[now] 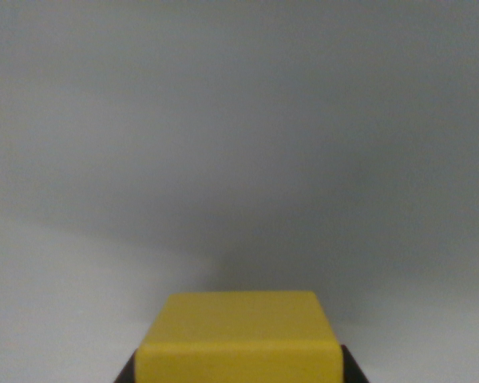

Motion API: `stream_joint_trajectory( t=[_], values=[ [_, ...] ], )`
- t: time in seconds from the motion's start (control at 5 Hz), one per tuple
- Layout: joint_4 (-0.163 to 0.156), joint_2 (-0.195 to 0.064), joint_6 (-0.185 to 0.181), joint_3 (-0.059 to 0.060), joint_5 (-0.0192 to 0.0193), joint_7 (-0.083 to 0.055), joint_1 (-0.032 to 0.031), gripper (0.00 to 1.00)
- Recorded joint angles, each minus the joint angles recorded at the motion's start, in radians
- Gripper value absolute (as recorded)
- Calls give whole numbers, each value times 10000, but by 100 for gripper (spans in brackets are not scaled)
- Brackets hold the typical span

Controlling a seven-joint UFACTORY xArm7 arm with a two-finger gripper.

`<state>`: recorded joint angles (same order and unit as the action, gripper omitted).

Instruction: Pick yellow cube

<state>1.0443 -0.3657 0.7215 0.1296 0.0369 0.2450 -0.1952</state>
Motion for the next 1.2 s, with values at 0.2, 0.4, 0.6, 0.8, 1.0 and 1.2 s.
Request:
stream_joint_trajectory(
  t=[0.2, 0.4, 0.6, 0.8, 1.0, 1.2],
  values=[
    [178, 98, 276, 6, -17, -7, 6, 100],
    [178, 98, 276, 6, -17, -7, 6, 100],
    [382, 211, 590, 14, -36, -15, 12, 100],
    [382, 211, 590, 14, -36, -15, 12, 100],
    [609, 336, 943, 22, -57, -25, 20, 100],
    [609, 336, 943, 22, -57, -25, 20, 100]
  ],
)
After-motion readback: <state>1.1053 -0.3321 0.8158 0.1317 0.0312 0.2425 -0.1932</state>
